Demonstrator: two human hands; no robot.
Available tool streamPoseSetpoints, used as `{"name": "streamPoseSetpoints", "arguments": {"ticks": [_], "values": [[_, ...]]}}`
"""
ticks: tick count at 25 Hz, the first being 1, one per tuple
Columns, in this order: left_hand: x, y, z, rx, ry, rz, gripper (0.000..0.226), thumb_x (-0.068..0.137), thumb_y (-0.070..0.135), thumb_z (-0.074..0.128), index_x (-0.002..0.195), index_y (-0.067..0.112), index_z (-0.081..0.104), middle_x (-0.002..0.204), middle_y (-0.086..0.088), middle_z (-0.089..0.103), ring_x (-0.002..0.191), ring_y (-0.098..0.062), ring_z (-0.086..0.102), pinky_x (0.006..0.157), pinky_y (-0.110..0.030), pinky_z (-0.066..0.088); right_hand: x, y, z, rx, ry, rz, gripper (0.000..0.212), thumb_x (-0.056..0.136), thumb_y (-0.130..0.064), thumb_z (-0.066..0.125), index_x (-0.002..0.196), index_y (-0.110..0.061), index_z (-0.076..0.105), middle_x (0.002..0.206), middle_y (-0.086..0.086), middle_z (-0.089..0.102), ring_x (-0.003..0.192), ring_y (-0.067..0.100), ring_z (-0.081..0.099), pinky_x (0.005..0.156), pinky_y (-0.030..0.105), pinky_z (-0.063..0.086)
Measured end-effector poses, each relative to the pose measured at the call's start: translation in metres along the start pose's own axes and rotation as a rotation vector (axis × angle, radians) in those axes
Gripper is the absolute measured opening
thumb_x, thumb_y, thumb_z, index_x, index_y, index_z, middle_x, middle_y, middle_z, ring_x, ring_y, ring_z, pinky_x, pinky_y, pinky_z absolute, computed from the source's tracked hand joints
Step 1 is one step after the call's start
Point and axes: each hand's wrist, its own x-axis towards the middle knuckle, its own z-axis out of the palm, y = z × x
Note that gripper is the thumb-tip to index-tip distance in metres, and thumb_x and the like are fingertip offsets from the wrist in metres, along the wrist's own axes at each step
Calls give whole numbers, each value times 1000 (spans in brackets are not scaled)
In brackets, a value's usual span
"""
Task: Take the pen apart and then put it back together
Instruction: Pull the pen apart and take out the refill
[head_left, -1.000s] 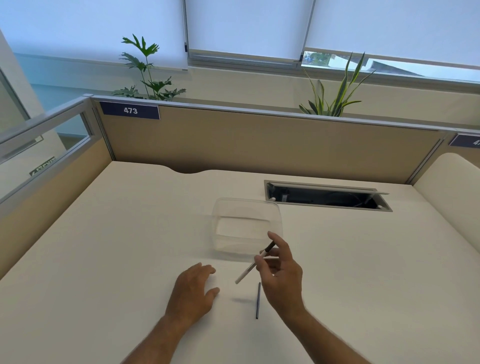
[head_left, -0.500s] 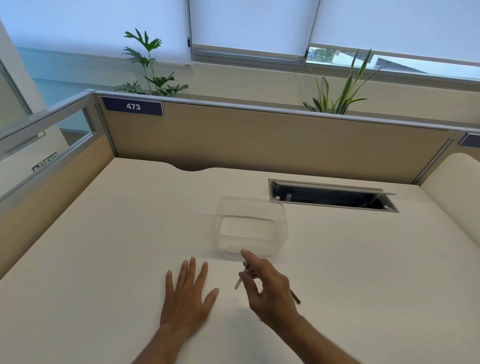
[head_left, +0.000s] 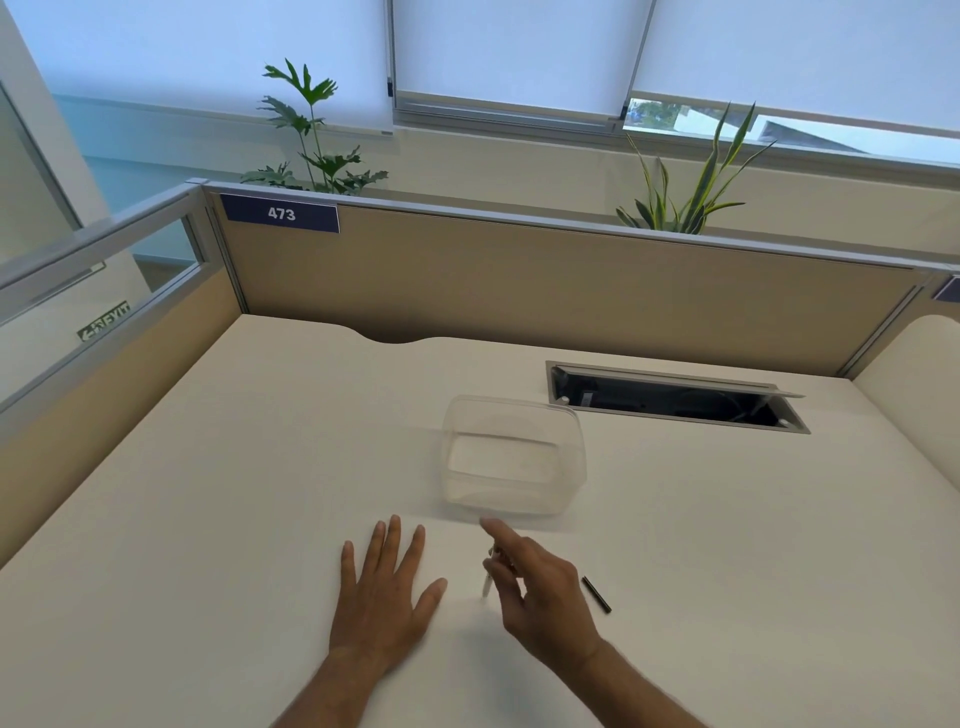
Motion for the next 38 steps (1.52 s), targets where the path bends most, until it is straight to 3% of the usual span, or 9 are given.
{"name": "streamPoseSetpoints", "arguments": {"ticks": [8, 11, 15, 19, 22, 26, 29, 32, 38], "values": [[1, 1, 0, 29, -4, -13, 77, 83, 69, 5, 151, 33, 2, 162, -3, -2, 148, -21, -7, 114, -52, -14, 22, -6, -20, 99, 171, -6, 65, 86, -4, 71, 141, -30, 49, 95, -2, 72, 85, 2, 68, 77, 20, 60], [0, 1, 0, 40, -12, -9, 76, 84, 68, 8, 151, 31, 7, 162, -5, 3, 148, -23, -2, 114, -53, -11, 16, -3, -18, 90, 162, -3, 66, 86, -3, 71, 141, -32, 48, 101, -2, 73, 85, 2, 69, 75, 24, 61], [0, 3, -4, 52, -9, 58, 73, 90, 64, 16, 148, 22, 28, 157, -12, 25, 145, -29, 19, 114, -58, 2, 5, 2, -11, 48, 139, -21, 64, 88, -8, 69, 141, -36, 47, 88, -4, 71, 75, 7, 68, 68, 28, 59], [2, 0, 0, 59, 14, 85, 72, 90, 64, 16, 151, 25, 16, 160, -9, 13, 147, -28, 7, 114, -56, -4, 3, 3, -8, 41, 109, -43, 69, 83, 0, 74, 139, -33, 50, 84, -1, 73, 72, 10, 69, 64, 28, 58], [2, 0, 1, 55, 12, 81, 72, 90, 64, 20, 151, 25, 16, 160, -8, 12, 147, -27, 7, 113, -55, -8, 15, -5, -16, 26, 167, -116, 58, 83, -2, 74, 135, -21, 56, 83, 2, 74, 70, 14, 69, 63, 29, 58], [3, 0, -1, 57, 23, 87, 72, 89, 64, 26, 149, 24, 24, 158, -10, 22, 145, -28, 18, 112, -54, -5, 36, -12, -32, 61, 334, -182, 41, 93, -16, 67, 134, -17, 58, 98, -5, 73, 85, 5, 70, 79, 16, 56], [2, -1, 0, 41, 31, 86, 73, 89, 64, 25, 150, 25, 20, 159, -8, 18, 147, -26, 12, 113, -54, -7, 16, -11, -19, 68, 226, -169, 40, 91, -12, 68, 130, -18, 59, 96, -2, 73, 81, 10, 72, 73, 23, 60], [2, -1, 0, 35, 27, 87, 72, 89, 64, 25, 150, 24, 21, 159, -8, 18, 146, -26, 12, 113, -54, -6, -10, -6, -4, 29, 49, -118, 57, 84, 0, 71, 132, -26, 53, 84, 4, 75, 70, 16, 71, 61, 30, 59], [1, 1, -3, 9, 57, 93, 72, 89, 63, 27, 149, 24, 26, 158, -8, 22, 146, -27, 17, 112, -52, -7, 21, -5, -22, 97, 221, -119, 40, 92, -15, 65, 130, -26, 58, 93, -7, 71, 81, 3, 69, 76, 14, 55]]}}
